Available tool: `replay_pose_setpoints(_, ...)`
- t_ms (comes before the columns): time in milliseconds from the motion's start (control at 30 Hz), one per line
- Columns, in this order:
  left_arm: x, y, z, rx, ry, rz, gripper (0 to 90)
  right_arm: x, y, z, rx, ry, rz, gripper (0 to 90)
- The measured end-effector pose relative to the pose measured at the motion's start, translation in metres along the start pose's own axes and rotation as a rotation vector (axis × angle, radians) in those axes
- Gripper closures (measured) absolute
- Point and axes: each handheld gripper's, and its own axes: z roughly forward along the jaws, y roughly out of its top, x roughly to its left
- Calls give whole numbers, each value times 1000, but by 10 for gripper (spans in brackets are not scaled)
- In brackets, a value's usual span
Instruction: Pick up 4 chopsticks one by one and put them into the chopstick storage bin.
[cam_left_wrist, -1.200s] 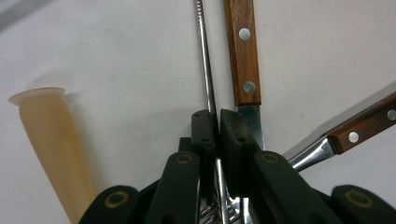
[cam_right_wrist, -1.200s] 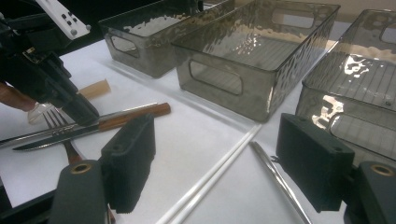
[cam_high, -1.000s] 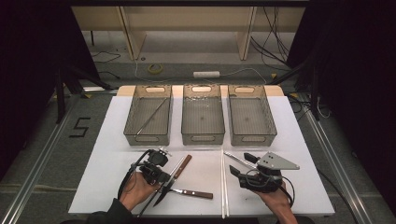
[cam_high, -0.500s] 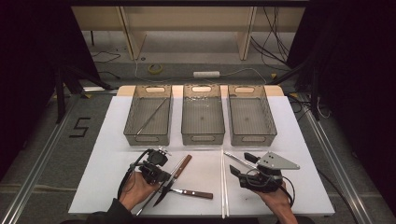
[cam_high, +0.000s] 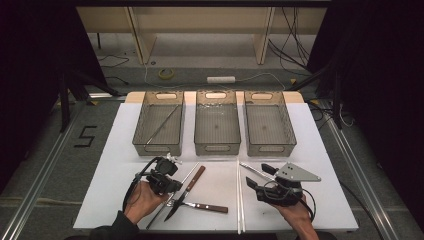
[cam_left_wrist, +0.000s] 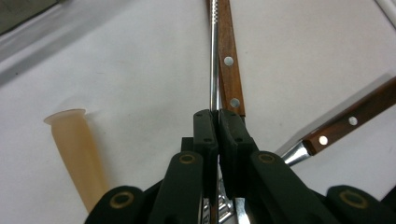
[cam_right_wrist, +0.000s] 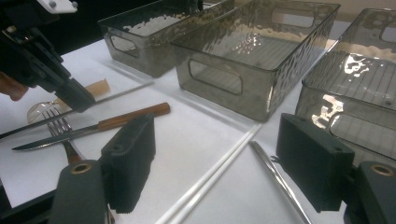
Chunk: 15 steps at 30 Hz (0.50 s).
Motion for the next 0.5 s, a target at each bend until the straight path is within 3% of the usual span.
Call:
replay_pose_setpoints(167,1,3,-8,-25,-26,2,860,0,0,0,1,0,-1,294)
replay_pose_setpoints(500,2,4,-17,-61,-34,-1,860,0,0,0,4,1,-2,294)
